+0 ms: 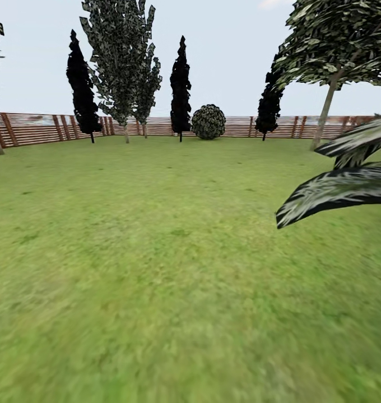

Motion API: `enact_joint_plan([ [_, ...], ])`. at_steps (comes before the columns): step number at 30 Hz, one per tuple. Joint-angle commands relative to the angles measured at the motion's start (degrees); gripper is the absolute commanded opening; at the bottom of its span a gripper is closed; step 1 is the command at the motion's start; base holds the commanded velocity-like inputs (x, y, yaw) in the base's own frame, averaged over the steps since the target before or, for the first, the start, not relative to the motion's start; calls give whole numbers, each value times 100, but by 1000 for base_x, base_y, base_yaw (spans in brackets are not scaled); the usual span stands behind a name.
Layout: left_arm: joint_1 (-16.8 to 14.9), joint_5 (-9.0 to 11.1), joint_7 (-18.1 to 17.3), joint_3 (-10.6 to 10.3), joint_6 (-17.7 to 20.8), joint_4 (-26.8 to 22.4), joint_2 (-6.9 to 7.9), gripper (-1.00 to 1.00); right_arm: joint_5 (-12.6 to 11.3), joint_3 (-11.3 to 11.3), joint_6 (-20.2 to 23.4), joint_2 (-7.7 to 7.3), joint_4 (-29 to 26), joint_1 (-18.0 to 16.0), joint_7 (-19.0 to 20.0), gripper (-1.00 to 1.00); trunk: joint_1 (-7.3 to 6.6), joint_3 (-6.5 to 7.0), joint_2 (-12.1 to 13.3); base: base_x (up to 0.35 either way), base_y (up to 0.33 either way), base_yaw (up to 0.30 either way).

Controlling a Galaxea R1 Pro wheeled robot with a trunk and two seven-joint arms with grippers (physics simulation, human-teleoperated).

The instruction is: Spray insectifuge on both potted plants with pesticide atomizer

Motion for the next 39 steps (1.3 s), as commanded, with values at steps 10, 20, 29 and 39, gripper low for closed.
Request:
enact_joint_plan([
  [10, -3, 6, -6, 9, -21, 11, -3, 100, 0, -3, -22, 0, 10, -5, -2, 100, 2, -5, -2, 339, 123, 0],
  [20, -3, 6, -6, 9, -20, 11, -9, 100, 0, -3, -21, 0, 17, -6, -4, 100, 2, -5, -2, 339, 142, 0],
  [29, -3, 6, -6, 9, -15, 10, -9, 100, 0, -3, -19, 0, 19, -6, -2, 100, 2, -5, -2, 339, 142, 0],
  [39, -3, 6, -6, 9, -16, 6, -9, 100, 1, -3, -16, 0, 19, -3, -2, 100, 2, -5, -2, 339, 142, 0],
])
